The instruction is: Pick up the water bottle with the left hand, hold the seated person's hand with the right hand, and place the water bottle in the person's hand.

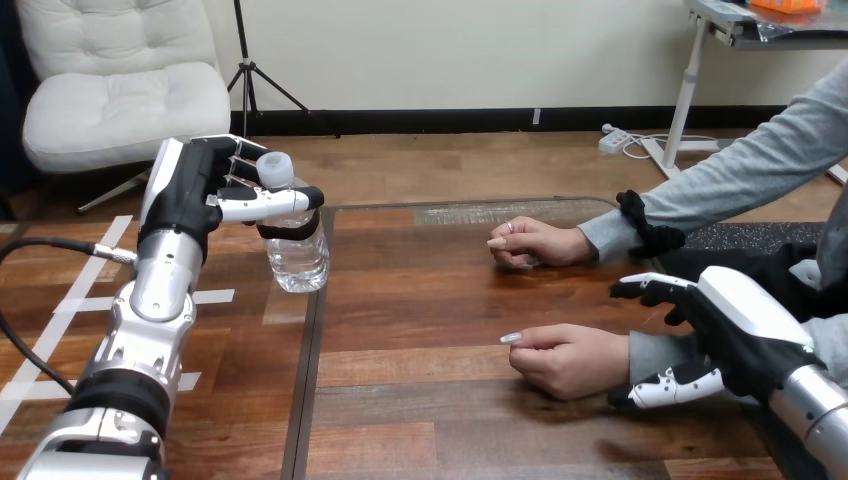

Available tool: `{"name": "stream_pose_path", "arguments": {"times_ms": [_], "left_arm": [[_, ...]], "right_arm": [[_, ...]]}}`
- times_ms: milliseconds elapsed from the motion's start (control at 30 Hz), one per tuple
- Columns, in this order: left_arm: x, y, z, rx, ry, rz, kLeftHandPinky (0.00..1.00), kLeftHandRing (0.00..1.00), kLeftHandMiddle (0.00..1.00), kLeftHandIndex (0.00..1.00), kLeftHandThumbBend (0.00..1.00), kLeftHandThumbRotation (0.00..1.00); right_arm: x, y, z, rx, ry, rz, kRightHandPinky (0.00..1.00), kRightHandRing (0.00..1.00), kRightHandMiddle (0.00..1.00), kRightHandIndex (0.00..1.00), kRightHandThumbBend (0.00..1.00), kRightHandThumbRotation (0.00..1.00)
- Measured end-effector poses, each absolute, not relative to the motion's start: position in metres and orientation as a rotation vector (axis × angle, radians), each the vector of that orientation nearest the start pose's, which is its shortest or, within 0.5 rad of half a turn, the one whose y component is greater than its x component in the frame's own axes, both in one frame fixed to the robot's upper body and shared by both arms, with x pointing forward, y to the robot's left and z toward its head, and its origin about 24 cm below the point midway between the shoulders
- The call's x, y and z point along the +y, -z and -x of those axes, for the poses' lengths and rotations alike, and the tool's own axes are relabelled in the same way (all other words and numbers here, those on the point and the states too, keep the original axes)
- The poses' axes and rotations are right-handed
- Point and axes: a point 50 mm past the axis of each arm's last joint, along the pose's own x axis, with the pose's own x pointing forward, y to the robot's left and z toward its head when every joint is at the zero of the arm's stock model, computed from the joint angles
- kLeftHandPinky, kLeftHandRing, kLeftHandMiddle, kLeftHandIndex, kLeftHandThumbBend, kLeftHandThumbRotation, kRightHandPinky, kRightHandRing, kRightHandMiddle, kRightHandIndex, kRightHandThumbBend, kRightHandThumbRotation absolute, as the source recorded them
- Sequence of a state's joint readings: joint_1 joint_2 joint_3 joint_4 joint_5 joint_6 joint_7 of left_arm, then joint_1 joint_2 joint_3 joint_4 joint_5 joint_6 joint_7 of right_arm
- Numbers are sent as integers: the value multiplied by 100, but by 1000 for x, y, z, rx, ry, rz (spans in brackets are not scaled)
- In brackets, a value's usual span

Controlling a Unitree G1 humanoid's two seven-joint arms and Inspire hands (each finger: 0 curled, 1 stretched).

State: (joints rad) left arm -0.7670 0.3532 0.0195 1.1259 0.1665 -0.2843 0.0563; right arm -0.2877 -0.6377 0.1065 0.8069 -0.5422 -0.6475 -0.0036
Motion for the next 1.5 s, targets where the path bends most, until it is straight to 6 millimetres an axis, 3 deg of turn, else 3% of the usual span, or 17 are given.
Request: {"name": "stream_pose_path", "arguments": {"times_ms": [400,1500], "left_arm": [[227,-69,-371,60,-75,-475,35,40,44,47,76,0],[223,-75,-371,30,-42,-467,35,39,43,47,75,0]], "right_arm": [[-273,-22,-277,-3,-352,1140,69,79,80,78,100,20],[-276,-24,-280,11,-369,1179,64,74,76,74,100,17]]}}
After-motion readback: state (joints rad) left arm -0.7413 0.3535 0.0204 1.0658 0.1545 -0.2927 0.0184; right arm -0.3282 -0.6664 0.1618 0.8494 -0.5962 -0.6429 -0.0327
